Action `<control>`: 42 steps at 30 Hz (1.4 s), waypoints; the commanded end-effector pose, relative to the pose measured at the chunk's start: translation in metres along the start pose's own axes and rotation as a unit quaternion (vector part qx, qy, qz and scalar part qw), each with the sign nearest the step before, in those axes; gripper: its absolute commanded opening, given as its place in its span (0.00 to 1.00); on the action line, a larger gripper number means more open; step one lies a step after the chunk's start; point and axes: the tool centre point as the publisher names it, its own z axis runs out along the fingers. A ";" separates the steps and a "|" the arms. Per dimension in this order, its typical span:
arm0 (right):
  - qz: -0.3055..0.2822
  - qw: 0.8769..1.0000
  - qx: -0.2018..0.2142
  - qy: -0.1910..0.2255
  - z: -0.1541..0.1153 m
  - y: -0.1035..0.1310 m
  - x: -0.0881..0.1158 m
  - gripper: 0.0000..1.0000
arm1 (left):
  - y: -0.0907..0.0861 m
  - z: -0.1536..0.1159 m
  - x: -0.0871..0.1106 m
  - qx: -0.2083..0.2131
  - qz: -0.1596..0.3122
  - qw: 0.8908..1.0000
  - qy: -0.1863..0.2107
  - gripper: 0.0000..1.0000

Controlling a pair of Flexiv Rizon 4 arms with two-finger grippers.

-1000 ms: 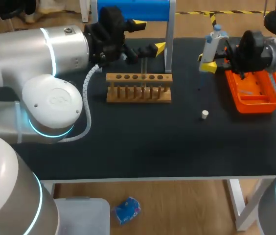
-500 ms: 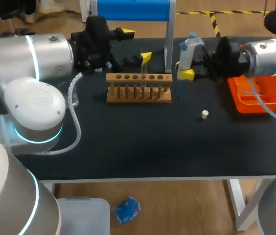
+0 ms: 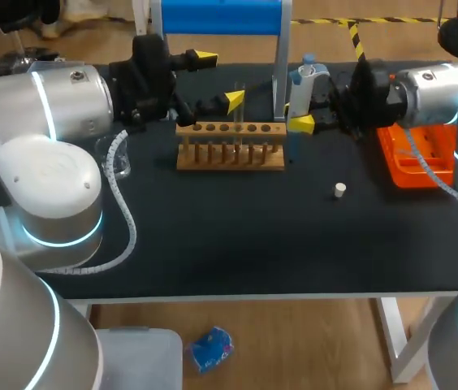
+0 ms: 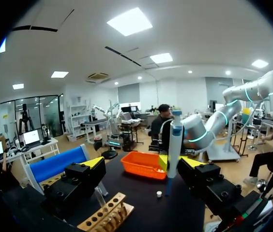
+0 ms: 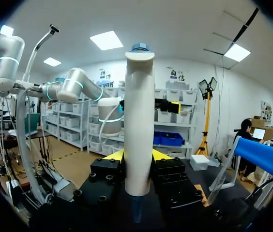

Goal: Invert the test tube, pick up the pipette, mount the tip to pipette, aspirate from beaker and dispense into the tube, eject the tip, return the pipette, and cap with the stopper.

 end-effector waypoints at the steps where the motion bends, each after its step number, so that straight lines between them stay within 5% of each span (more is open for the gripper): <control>1: 0.000 1.000 0.000 0.002 0.000 0.000 0.000 0.00 | 0.006 -0.001 -0.001 0.041 0.010 0.999 0.009 1.00; 20: -0.006 1.000 -0.019 0.003 0.030 -0.022 -0.006 0.00 | 0.018 0.003 0.007 0.028 0.024 0.999 0.031 1.00; 42: -0.025 0.999 -0.026 0.023 0.069 -0.020 -0.019 0.00 | 0.039 0.025 0.027 0.037 0.009 0.998 0.043 1.00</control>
